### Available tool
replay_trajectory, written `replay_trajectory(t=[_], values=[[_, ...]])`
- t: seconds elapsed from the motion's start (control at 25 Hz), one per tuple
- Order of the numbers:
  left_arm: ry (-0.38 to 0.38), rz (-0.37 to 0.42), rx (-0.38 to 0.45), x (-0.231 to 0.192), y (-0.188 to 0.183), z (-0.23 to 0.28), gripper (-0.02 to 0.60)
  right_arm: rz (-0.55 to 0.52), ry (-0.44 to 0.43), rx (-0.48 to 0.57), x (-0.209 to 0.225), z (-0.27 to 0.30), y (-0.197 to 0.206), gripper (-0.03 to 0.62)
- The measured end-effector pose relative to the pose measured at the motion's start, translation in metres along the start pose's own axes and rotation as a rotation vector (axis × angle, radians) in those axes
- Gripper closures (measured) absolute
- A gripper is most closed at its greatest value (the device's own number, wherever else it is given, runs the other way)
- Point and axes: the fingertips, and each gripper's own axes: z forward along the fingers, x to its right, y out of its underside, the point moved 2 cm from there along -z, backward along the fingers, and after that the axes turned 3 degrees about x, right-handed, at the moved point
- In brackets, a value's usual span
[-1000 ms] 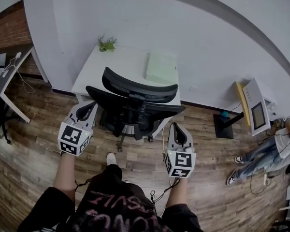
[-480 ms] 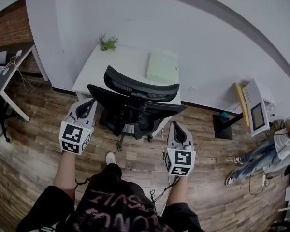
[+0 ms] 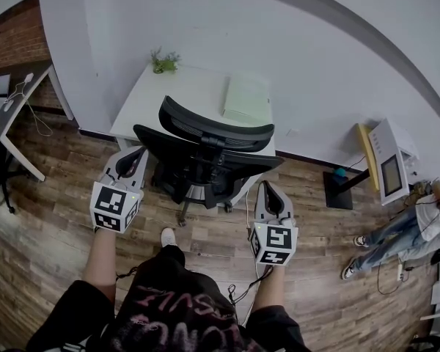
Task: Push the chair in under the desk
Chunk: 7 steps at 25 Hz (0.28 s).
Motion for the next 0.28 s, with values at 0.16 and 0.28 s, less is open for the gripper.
replay_trajectory(t=[0.16, 0.28], values=[[0.004, 0.009, -0.002, 0.0011, 0.0001, 0.0002, 0.568, 0.002, 0.001, 0.007, -0.0012, 0.0007, -0.0045, 0.568], [0.003, 0.009, -0.001, 0.0014, -0.0006, 0.0002, 0.568, 0.006, 0.001, 0.013, -0.0005, 0.0019, -0.0065, 0.568]])
